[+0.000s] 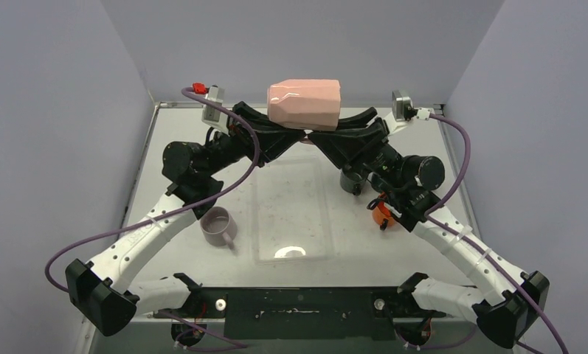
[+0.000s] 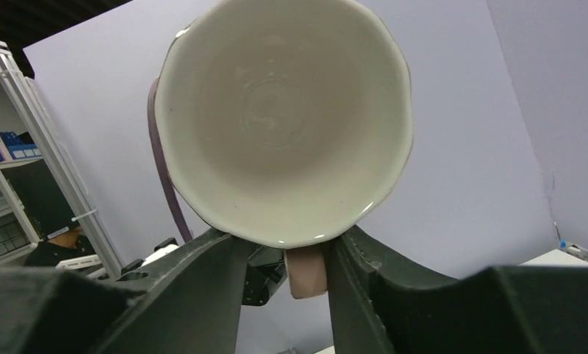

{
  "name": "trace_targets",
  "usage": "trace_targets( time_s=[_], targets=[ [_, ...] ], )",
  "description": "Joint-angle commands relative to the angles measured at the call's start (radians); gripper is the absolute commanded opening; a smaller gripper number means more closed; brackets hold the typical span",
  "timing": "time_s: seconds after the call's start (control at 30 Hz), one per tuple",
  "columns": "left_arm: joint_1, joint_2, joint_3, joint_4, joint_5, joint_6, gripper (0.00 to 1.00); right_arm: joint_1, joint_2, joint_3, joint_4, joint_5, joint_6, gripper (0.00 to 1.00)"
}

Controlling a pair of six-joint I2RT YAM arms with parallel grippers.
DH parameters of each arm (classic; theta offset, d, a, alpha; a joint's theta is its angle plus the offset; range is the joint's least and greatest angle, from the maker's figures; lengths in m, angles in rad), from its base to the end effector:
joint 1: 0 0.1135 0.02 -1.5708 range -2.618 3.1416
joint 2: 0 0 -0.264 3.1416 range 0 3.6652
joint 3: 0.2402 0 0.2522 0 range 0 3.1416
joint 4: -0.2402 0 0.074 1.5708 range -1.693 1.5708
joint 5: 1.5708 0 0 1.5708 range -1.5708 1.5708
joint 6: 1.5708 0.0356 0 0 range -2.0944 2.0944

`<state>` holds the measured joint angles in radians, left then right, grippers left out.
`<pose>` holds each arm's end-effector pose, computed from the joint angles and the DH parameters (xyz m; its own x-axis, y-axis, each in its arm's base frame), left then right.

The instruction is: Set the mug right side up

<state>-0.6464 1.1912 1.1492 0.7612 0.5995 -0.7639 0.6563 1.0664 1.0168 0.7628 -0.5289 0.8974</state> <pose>0.1852 -0.1649 0.4765 -0.1986 -0.5656 -0.8004 0.9676 0.0168 -0.2520 0.1627 0.1480 0.4609 -0.3249 0.6016 -0.7297 -0.9223 -0.0307 0.3853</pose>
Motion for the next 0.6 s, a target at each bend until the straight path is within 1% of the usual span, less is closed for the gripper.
trace_targets(
  time_s=[0.0,0.17,0.27,0.3,0.37,0.43,0.53,0.57],
  targets=[
    [-0.016,-0.053,0.034,0.136,-0.005,-0.015,0.00,0.001,0.026,0.058,0.041,-0.013,-0.005,0.32],
    [-0.016,-0.059,0.021,0.141,-0.002,-0.016,0.00,0.002,0.027,0.070,0.034,0.007,-0.013,0.06],
    [-0.016,-0.059,0.019,0.141,0.004,-0.015,0.00,0.002,0.019,0.064,0.028,0.043,-0.027,0.05],
    [-0.016,-0.060,0.015,0.138,0.003,-0.013,0.03,0.002,0.012,0.060,0.026,0.055,-0.036,0.05],
    [-0.016,-0.066,0.010,0.120,-0.006,-0.003,0.15,0.002,0.001,0.055,0.014,0.079,-0.056,0.05],
    [-0.016,-0.080,-0.002,0.090,-0.026,0.023,0.31,0.002,-0.011,0.053,-0.013,0.106,-0.080,0.05],
    [-0.016,-0.109,-0.021,-0.007,-0.063,0.088,0.54,0.002,-0.039,0.049,-0.087,0.170,-0.134,0.05],
    [-0.015,-0.120,-0.029,-0.045,-0.077,0.122,0.59,0.003,-0.052,0.049,-0.127,0.197,-0.155,0.05]
  ],
)
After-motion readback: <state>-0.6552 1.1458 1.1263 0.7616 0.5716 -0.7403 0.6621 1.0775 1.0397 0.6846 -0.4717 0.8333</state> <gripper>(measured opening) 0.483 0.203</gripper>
